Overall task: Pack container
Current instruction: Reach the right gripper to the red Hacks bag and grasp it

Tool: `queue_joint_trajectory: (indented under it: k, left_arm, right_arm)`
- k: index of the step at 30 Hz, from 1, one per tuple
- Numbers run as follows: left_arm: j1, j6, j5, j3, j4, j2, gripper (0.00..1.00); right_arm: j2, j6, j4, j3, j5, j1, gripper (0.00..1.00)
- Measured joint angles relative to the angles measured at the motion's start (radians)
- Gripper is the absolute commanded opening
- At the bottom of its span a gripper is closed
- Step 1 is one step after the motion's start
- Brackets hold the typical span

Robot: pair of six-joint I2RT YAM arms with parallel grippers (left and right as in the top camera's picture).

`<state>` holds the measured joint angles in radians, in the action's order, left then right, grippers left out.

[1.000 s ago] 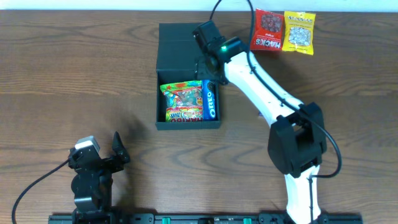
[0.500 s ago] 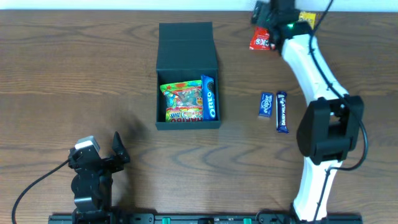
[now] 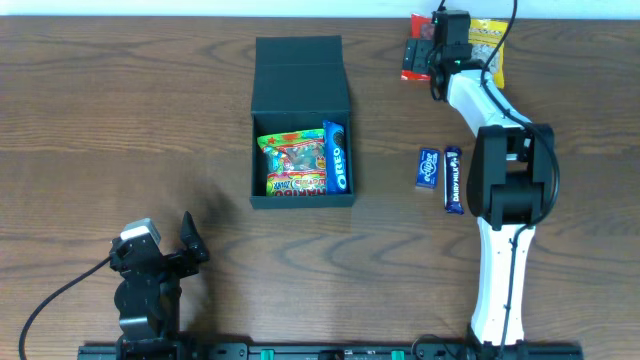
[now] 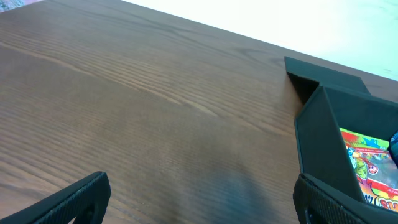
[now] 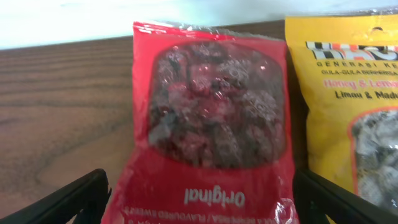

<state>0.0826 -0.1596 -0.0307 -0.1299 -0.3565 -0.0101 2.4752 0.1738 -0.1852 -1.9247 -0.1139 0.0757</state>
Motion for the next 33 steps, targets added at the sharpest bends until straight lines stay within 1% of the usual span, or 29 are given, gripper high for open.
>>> queue_joint_trajectory:
  k: [8,10,13,16,18,20,23,26,33]
  left_arm:
    - [0.000,0.000,0.000,0.000,0.000,0.000,0.95]
    - [0.000,0.000,0.000,0.000,0.000,0.000,0.95]
    - [0.000,0.000,0.000,0.000,0.000,0.000,0.95]
    - [0.000,0.000,0.000,0.000,0.000,0.000,0.95]
    - [0.000,0.000,0.000,0.000,0.000,0.000,0.95]
    - [0.000,0.000,0.000,0.000,0.000,0.000,0.95]
    - [0.000,0.000,0.000,0.000,0.000,0.000,0.95]
    - [0.000,0.000,0.000,0.000,0.000,0.000,0.95]
    - [0.000,0.000,0.000,0.000,0.000,0.000,0.95]
  right_arm:
    - [0.015,-0.017,0.011,0.000,0.007,0.000,0.80]
    - [0.021,-0.025,0.011,0.000,0.006,0.000,0.72]
    - [0.021,-0.032,0.010,0.000,0.006,0.000,0.62]
    - [0.021,-0.034,-0.007,0.000,0.008,0.000,0.55]
    - [0.021,-0.036,-0.017,-0.002,0.008,0.000,0.47]
    - [0.021,-0.040,-0.028,-0.007,0.006,0.000,0.36]
    - [0.020,-0.043,-0.048,-0.013,0.009,0.000,0.16]
    - [0.019,-0.045,-0.075,-0.023,0.010,0.000,0.01]
    - [-0.012,-0.042,-0.171,-0.026,0.010,0.002,0.01]
